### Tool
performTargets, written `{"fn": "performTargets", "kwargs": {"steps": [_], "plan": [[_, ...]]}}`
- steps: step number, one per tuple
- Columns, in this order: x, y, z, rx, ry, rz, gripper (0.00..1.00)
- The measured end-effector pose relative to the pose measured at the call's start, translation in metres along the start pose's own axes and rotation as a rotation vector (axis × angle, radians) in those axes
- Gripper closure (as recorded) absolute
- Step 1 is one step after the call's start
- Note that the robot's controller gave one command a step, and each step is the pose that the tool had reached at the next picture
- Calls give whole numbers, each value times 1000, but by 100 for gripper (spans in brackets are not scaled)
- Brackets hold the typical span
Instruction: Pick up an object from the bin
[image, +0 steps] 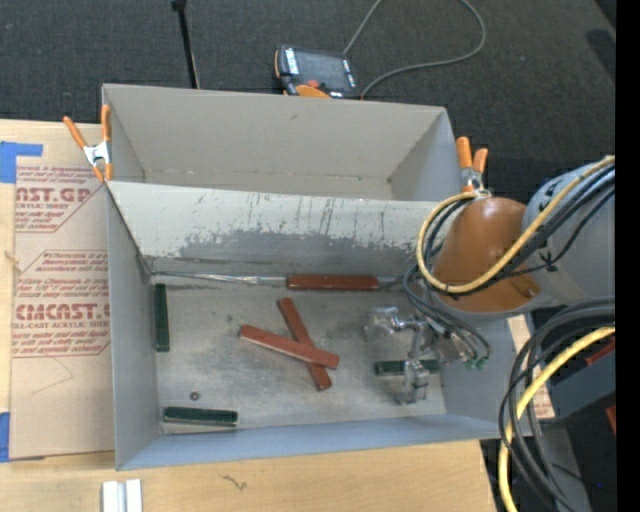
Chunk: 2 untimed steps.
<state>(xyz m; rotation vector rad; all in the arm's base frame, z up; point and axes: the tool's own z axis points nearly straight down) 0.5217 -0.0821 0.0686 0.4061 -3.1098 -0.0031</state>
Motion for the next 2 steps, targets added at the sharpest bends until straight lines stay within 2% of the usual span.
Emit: {"fn": "performTargets", "kwargs": {"steps": [1,2], "plan": [[-2,-1,-3,2,-5,1,100],[-24,14,-184,7,-15,-18,100]]}}
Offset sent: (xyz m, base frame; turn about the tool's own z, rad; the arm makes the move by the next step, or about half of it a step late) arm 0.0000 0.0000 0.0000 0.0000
